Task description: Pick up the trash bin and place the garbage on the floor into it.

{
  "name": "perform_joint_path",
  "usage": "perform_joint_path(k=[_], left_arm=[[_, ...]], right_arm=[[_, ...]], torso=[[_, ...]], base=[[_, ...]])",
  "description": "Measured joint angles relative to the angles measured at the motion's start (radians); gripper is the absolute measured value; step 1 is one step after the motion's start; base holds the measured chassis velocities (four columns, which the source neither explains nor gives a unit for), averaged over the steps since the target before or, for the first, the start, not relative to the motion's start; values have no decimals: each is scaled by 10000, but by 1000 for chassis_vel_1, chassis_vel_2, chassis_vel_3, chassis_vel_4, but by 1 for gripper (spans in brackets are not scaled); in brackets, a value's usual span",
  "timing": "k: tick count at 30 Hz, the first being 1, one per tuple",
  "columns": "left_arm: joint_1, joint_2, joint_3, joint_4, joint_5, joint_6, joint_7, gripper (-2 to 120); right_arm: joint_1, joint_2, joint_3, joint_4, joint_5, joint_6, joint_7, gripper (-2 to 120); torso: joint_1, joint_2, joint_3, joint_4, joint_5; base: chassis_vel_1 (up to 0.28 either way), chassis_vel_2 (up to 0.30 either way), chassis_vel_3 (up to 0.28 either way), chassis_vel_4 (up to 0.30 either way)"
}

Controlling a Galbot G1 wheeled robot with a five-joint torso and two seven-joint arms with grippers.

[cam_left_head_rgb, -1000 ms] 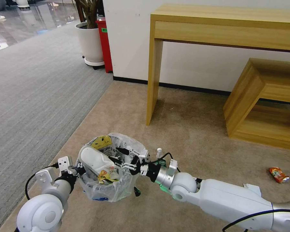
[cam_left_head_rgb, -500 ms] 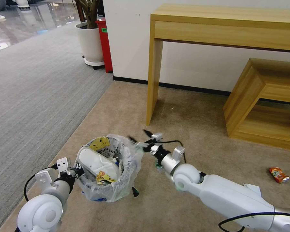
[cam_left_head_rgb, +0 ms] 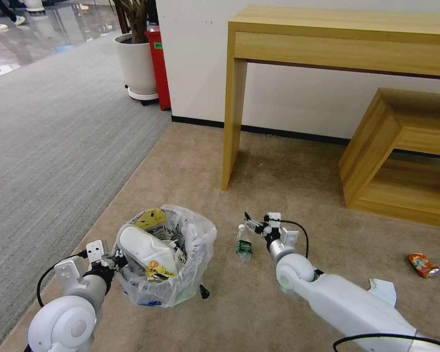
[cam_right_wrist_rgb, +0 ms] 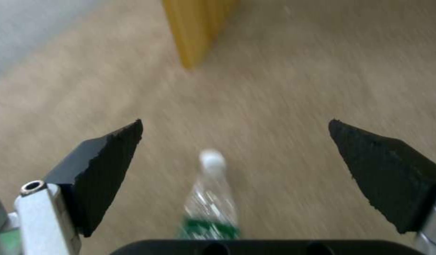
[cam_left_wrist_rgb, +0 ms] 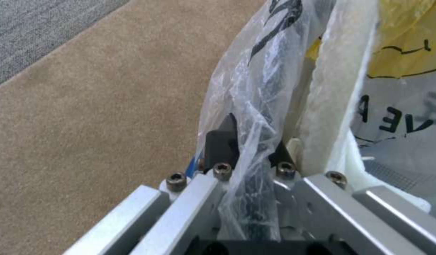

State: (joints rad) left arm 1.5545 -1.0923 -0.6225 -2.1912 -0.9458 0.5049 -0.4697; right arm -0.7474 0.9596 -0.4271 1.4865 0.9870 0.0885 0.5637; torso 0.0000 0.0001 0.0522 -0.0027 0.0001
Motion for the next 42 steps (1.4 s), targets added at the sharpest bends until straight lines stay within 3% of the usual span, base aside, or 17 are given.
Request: perform_joint_path(k=[9, 12, 16, 28, 42], left_arm=[[83, -51, -2, -92, 71, -69, 43, 1], [115, -62, 0, -127, 85, -92, 62, 1], [136, -61, -6, -128, 94, -133, 90, 1], [106, -117, 43, -131, 83, -159, 108, 1], [112, -134, 31, -131, 14, -229, 135, 1]], right_arm=[[-40, 562, -295, -733, 114, -1012, 857, 100], [146, 988, -529, -1091, 332, -1831, 1507, 100], [240, 1416, -604, -1510, 329, -2169, 1761, 100], [881, 3195, -1032, -3625, 158, -2336, 1641, 100], [1488, 4162, -1160, -5980, -320, -1946, 871, 96]], torso=[[0, 0, 0, 0, -1], [0, 0, 0, 1, 0], [0, 0, 0, -1, -3], [0, 0, 0, 1, -2], [0, 0, 0, -1, -2]], base=[[0, 0, 0, 0], [0, 0, 0, 0], [0, 0, 0, 0], [0, 0, 0, 0], [0, 0, 0, 0]])
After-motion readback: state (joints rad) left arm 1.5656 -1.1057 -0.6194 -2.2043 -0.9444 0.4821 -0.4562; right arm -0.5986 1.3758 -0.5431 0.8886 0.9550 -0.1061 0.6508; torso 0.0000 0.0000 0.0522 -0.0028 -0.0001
